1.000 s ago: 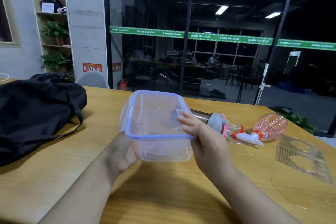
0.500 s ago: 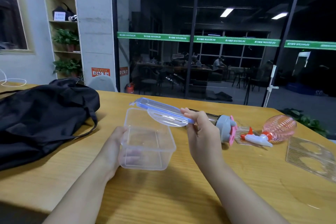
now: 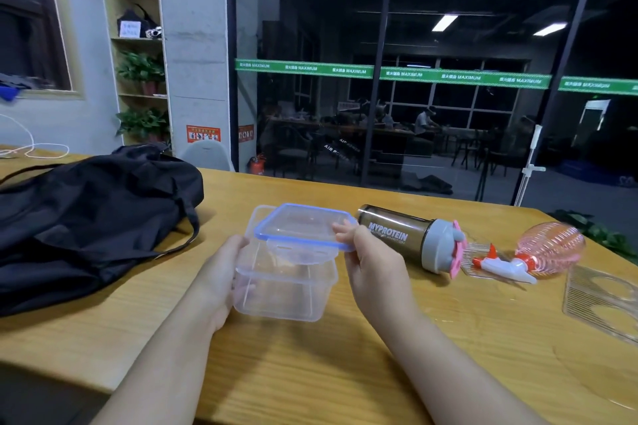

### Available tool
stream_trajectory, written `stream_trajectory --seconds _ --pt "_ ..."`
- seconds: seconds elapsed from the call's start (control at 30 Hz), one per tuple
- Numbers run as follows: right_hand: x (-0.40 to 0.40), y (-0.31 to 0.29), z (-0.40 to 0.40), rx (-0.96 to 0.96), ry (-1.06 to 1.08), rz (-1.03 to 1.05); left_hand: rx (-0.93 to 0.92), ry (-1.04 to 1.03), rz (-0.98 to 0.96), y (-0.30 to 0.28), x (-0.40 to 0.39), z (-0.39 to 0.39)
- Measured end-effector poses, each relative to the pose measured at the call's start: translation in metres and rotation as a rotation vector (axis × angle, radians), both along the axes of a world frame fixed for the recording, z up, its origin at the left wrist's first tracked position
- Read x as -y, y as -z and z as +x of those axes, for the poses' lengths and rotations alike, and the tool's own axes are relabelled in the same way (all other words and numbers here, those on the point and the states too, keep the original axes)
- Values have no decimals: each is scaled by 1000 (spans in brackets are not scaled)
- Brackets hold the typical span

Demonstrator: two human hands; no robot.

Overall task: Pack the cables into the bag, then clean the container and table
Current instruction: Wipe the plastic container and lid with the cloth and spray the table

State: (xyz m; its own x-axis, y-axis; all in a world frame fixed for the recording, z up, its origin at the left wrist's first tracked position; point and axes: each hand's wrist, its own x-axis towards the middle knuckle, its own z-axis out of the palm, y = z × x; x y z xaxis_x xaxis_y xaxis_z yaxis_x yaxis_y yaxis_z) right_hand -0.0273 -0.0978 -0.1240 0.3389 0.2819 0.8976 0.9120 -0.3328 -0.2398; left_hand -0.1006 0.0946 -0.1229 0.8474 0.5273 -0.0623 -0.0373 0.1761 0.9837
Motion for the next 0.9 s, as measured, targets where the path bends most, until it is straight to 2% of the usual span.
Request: stream_trajectory --seconds 0.1,0.2,0.4,0.6,0.67,0.8,0.9 --pt "-3 3 -2 -15 -33 -51 -2 -25 41 -1 0 -2" --pt "-5 8 -1 -43 -69 -107 6 -89 -15 0 -4 -3" --pt "-2 7 -5 -276 -132 -257 17 -73 72 -2 -2 -8" --pt "3 -1 -10 -439 -107 -396 36 -80 53 -7 2 -11" --pt "2 0 -9 -417 -85 -374 54 -107 43 -6 2 -11" --pt "-7 0 -9 -445 -40 -163 61 -121 69 -5 0 -8" --pt "-14 -1 -12 -370 -61 -215 88 -135 -15 -3 -1 -8"
